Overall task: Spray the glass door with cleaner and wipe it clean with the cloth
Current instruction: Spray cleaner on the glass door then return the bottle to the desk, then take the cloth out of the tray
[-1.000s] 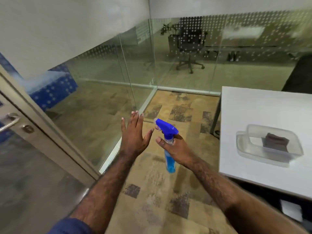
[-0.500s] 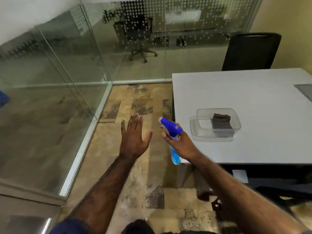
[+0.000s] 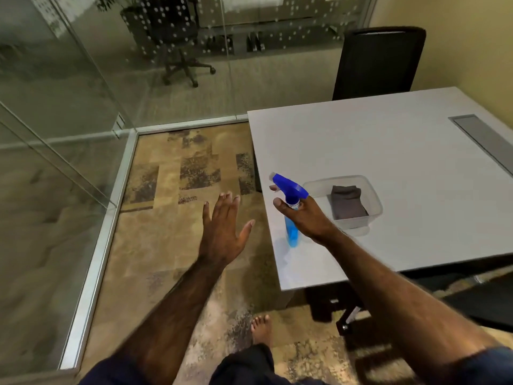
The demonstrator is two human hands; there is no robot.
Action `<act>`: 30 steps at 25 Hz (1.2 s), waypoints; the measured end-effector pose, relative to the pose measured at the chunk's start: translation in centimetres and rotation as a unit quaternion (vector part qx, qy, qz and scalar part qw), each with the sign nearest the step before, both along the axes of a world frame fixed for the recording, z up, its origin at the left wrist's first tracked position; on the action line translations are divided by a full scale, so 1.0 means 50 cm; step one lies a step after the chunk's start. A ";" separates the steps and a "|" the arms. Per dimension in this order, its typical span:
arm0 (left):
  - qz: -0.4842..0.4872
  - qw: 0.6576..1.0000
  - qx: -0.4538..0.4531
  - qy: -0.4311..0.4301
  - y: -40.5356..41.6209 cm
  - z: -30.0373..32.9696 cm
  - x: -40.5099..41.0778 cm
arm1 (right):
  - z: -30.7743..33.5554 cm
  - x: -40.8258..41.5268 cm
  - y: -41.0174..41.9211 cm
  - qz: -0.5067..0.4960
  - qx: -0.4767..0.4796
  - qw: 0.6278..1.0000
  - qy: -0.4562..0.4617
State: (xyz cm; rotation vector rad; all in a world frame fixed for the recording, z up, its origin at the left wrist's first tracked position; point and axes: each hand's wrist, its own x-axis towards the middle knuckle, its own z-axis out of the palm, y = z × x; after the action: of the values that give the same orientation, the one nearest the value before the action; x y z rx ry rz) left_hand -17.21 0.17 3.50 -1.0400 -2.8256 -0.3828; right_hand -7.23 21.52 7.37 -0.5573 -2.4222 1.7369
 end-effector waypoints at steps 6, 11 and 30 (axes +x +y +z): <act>-0.020 0.999 -0.031 -0.034 0.070 -0.054 -0.118 | -0.030 -0.114 0.052 0.021 -0.020 0.998 -0.047; -0.034 0.998 -0.018 -0.049 0.104 -0.087 -0.180 | -0.053 -0.162 0.081 0.015 -0.038 0.997 -0.065; -0.012 0.972 0.205 -0.112 0.184 -0.007 -0.215 | -0.111 -0.104 0.139 -0.041 0.012 0.996 -0.077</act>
State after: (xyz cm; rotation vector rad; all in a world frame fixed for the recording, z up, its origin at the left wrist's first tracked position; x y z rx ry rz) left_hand -27.96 9.35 3.12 -0.9910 -2.7364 -1.0957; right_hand -12.45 28.45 1.82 -0.8034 -2.4786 1.6875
